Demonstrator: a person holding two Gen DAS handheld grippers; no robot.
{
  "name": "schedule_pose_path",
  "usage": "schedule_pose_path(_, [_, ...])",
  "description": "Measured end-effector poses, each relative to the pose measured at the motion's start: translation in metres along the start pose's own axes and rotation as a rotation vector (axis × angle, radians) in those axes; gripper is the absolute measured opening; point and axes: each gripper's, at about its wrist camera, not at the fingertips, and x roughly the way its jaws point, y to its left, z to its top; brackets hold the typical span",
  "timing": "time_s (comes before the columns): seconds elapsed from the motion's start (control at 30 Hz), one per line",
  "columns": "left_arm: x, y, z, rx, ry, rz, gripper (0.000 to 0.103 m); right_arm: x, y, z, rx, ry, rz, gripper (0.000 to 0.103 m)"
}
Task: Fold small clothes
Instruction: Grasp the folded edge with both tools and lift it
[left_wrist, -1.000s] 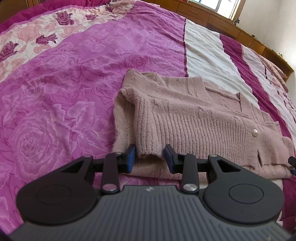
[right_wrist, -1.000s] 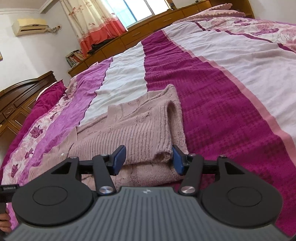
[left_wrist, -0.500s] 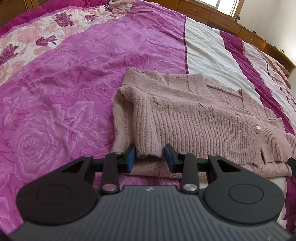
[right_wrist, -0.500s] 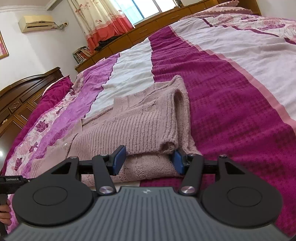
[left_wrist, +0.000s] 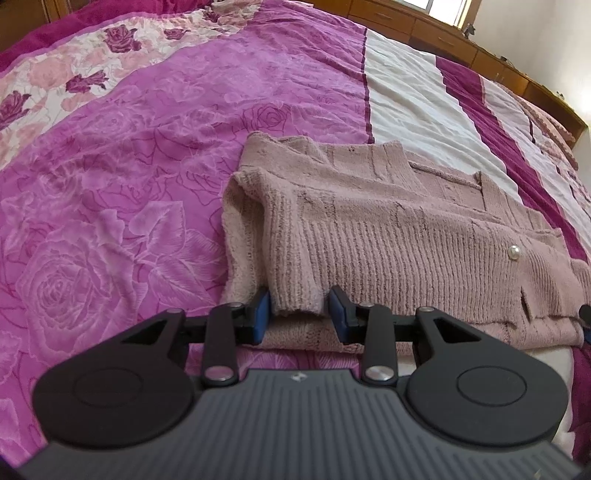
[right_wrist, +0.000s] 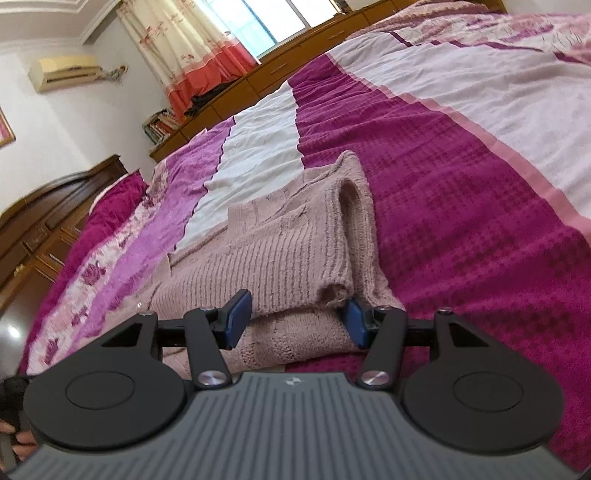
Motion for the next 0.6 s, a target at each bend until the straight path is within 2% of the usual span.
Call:
schedule_pose_path(0.23, [-0.004,0.0012,0.0014,-0.033,-0.018,-0.001,0.037,-0.0069,0.0028,0.0052,0.082,-0.018,-0.004,0.061])
schedule_pose_path(0.5, [-0.0085,-0.003,0.0049,-0.038,-0.047,-0.011,0.036,-0.0059,0.0052,0.0071,0.071,-0.029,-0.014,0.059])
schedule_pose_path(0.57, [-0.0072,-0.0038,0.0053,-0.032,-0.05,-0.006,0.03,-0.0053,0.0044,0.0083,0.077,-0.024,-0.009,0.056])
schedule_pose_path(0.6, [-0.0061,-0.0037,0.0058,-0.031,-0.046,-0.007,0.021,-0.0045,0.0034,0.0097,0.082,-0.02,-0.007,0.054])
